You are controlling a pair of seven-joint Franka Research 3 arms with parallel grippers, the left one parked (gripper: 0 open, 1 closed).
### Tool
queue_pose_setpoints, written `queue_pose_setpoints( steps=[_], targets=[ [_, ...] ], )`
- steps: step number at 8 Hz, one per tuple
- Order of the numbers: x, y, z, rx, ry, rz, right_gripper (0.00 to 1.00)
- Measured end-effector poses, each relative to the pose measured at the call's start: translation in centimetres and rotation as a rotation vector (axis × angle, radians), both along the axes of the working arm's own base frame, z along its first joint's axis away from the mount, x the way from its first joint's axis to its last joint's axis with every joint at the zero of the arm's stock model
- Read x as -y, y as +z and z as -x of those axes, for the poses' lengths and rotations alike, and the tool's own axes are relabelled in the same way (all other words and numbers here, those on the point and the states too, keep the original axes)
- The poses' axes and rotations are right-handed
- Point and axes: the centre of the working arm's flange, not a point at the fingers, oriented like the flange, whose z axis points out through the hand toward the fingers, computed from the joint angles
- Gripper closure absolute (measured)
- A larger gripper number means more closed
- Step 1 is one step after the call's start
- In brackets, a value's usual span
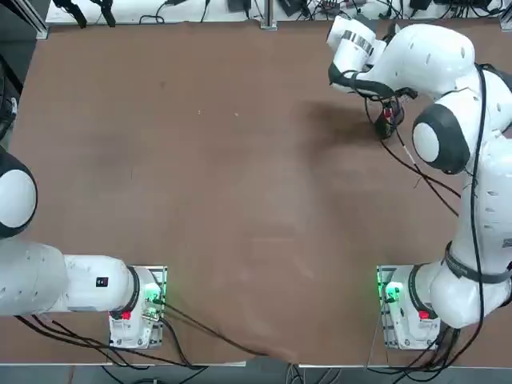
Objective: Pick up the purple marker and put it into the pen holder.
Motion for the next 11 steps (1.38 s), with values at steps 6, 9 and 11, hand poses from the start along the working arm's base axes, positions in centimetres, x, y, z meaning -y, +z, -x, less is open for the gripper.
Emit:
queue_pose_setpoints(
  steps=[6,9,11],
  targets=[
    [0.3,3.1,-1.6,-0.205,0.042,-0.184,0.00],
    [4.3,7.0,-4.7,-0.400,0.135,-0.529,0.00],
    [8.4,9.9,-6.1,-0.537,0.235,-0.810,0.00]
  ],
)
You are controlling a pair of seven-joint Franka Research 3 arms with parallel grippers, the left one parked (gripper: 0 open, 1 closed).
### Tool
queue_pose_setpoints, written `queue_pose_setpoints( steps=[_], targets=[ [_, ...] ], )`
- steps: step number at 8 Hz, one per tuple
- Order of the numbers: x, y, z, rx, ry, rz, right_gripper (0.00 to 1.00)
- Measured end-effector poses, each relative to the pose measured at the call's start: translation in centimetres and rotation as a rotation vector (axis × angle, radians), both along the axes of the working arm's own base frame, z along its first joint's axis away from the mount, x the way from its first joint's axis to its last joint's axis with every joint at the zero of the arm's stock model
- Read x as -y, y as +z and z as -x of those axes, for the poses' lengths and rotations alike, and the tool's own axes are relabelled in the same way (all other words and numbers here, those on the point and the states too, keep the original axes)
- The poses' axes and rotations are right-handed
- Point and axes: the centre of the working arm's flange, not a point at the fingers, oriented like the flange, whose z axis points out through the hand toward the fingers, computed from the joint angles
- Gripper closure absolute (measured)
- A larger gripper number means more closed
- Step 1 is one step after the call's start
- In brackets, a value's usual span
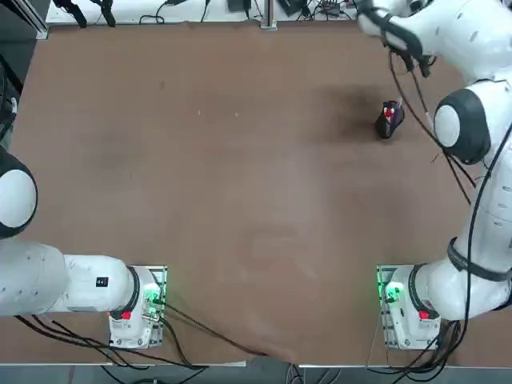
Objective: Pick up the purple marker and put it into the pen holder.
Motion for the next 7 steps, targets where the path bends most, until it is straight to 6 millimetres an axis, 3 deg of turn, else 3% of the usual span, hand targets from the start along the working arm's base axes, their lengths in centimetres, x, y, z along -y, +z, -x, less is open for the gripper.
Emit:
queue_pose_setpoints(
  steps=[3,7],
  targets=[
    [4.1,5.8,-0.9,-0.084,0.189,-0.430,0.00],
    [7.7,15.4,1.5,-0.073,0.541,-0.853,0.00]
  ],
)
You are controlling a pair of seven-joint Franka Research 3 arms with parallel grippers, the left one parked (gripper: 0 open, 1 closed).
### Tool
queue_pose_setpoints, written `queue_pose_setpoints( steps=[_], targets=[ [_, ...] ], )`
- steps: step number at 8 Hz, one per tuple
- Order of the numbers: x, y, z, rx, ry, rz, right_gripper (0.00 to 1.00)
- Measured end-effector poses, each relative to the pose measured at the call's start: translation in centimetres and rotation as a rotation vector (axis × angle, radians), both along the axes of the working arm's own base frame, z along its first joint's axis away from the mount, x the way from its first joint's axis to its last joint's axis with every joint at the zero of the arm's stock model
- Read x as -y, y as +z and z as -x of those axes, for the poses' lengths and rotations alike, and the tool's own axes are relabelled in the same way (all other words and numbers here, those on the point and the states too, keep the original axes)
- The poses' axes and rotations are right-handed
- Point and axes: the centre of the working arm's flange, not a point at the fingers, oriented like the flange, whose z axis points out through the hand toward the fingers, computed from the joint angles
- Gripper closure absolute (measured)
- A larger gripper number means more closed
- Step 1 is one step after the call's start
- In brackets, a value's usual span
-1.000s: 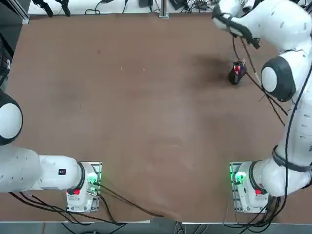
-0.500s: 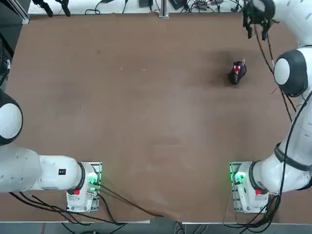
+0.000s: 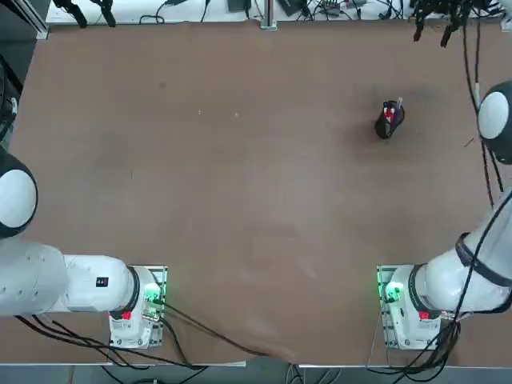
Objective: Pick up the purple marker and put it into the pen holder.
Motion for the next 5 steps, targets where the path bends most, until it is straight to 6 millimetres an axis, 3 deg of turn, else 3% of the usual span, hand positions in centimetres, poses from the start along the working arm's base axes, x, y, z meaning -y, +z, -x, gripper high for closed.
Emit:
queue_pose_setpoints(
  steps=[3,5],
  targets=[
    [-0.8,4.8,1.7,0.084,0.200,-0.080,0.00],
    [-2.6,4.6,2.6,0.236,0.316,-0.098,0.00]
  ],
)
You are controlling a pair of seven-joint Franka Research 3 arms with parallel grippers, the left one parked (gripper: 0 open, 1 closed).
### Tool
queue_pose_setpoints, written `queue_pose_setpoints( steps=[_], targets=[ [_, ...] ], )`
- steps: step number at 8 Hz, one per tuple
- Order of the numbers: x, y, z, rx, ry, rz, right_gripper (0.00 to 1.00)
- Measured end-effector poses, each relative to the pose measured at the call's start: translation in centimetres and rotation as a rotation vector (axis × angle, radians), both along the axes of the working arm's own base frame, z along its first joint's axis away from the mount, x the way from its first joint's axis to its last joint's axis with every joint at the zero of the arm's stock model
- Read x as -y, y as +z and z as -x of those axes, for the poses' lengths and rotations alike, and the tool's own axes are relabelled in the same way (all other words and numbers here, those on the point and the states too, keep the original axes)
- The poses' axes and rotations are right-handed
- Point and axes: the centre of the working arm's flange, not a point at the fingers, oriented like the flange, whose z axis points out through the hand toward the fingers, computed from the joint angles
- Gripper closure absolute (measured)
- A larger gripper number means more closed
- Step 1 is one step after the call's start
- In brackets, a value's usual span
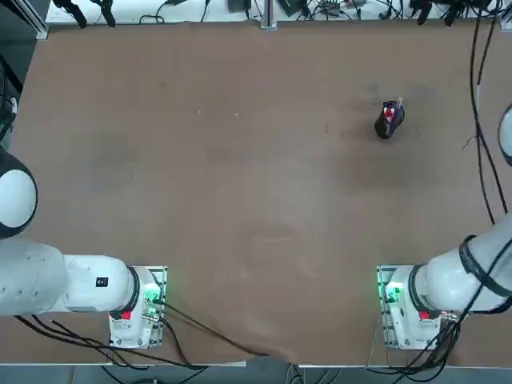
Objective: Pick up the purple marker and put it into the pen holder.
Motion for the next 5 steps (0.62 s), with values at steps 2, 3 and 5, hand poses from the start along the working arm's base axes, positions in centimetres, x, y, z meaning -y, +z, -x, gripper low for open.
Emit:
queue_pose_setpoints(
  steps=[2,3,5],
  targets=[
    [-0.8,-1.3,3.0,0.095,0.042,-0.005,0.00],
    [-0.7,-1.3,4.6,0.102,0.049,-0.004,0.00],
    [-0.6,-0.5,6.3,0.111,0.052,-0.002,0.00]
  ],
)
